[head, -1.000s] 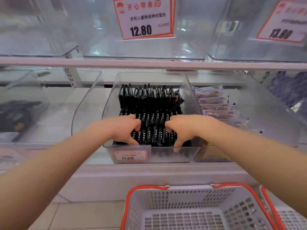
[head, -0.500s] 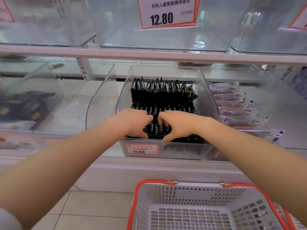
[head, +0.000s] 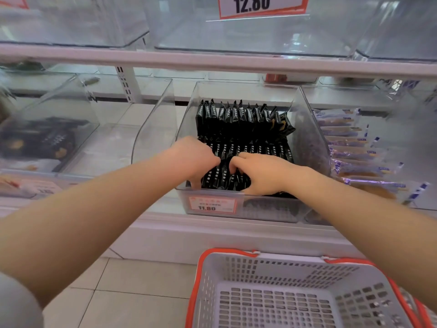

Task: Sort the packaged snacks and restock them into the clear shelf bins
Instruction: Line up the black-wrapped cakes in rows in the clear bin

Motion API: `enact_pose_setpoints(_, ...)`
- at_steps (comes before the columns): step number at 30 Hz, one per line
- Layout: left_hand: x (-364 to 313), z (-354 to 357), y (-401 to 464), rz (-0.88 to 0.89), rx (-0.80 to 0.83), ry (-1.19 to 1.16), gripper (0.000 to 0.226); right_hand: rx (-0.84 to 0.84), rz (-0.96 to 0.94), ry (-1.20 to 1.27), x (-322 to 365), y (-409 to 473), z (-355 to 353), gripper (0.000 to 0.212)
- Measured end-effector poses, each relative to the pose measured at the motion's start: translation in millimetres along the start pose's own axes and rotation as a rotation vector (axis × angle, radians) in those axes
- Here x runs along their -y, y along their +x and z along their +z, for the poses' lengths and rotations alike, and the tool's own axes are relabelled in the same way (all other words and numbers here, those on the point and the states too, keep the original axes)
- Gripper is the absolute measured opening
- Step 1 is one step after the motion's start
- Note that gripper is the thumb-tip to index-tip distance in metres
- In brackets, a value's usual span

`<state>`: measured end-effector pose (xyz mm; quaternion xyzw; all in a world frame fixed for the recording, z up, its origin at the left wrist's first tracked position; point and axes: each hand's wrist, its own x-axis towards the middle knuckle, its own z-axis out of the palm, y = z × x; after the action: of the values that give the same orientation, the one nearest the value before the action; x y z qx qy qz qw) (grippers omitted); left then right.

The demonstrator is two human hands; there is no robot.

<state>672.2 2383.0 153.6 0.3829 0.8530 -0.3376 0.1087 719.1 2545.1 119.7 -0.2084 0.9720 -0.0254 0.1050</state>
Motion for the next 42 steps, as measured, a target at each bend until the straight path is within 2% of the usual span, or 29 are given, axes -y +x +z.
enact_pose_setpoints(5, -1.2, 4.6, 4.1, -0.055, -0.104, -0.039, 0.044, -0.082, -0.025, 0.097, 12.8, 6.9, 1.6, 0.058)
enact_pose_setpoints(8, 2.4, 2.6, 2.0, -0.062, -0.056, -0.114, 0.043, -0.087, -0.05, 0.094, 21.8, 17.7, 6.0, 0.049)
enact_pose_setpoints(12, 4.5, -0.3, 0.0, 0.019, 0.068, -0.107, 0.049, -0.125, -0.003, 0.08, 19.3, 20.1, 10.0, 0.034)
enact_pose_setpoints(16, 1.0, 6.7, -3.1, -0.008, -0.008, -0.022, 0.054, -0.134, 0.045, 0.062, 21.4, 21.9, 11.0, 0.032)
enact_pose_setpoints(19, -2.3, 11.5, 0.4, -0.051, -0.143, 0.03, 0.046, -0.101, 0.072, 0.091, 23.1, 24.5, 9.0, 0.04)
enact_pose_setpoints(22, 0.9, 12.0, 2.0, -0.083, -0.181, 0.07, 0.04, -0.085, 0.119, 0.07, 28.3, 32.5, 6.8, 0.062)
enact_pose_setpoints(23, 3.0, 11.9, 1.5, -0.083, -0.181, 0.073, 0.037, -0.104, 0.135, 0.045, 30.3, 34.9, 7.8, 0.064)
enact_pose_setpoints(25, 7.5, 11.0, 0.6, -0.059, -0.143, 0.048, 0.036, -0.161, 0.167, 0.006, 32.7, 37.8, 10.8, 0.057)
enact_pose_setpoints(27, 10.3, 7.0, -0.3, -0.029, -0.056, -0.041, 0.047, -0.175, 0.184, 0.015, 32.3, 37.3, 11.0, 0.052)
enact_pose_setpoints(30, 9.4, 1.5, 1.5, -0.021, 0.006, -0.177, 0.06, -0.053, 0.1, 0.216, 22.8, 28.2, -0.1, 0.051)
enact_pose_setpoints(32, 7.8, 2.9, 3.0, -0.033, 0.005, -0.167, 0.06, 0.011, 0.077, 0.302, 7.2, 11.6, -15.2, 0.051)
enact_pose_setpoints(34, 5.6, 6.3, 4.6, -0.045, -0.018, -0.133, 0.058, 0.058, 0.111, 0.2, -13.1, -9.2, -30.1, 0.047)
enact_pose_setpoints(39, -5.2, 12.8, 8.9, -0.064, -0.126, -0.048, 0.047, 0.342, 0.204, -0.427, -22.4, -37.7, -38.9, 0.054)
enact_pose_setpoints(42, -7.8, 18.1, 6.9, -0.085, -0.192, -0.04, 0.036, 0.421, 0.191, -0.546, -15.4, -34.7, -30.0, 0.065)
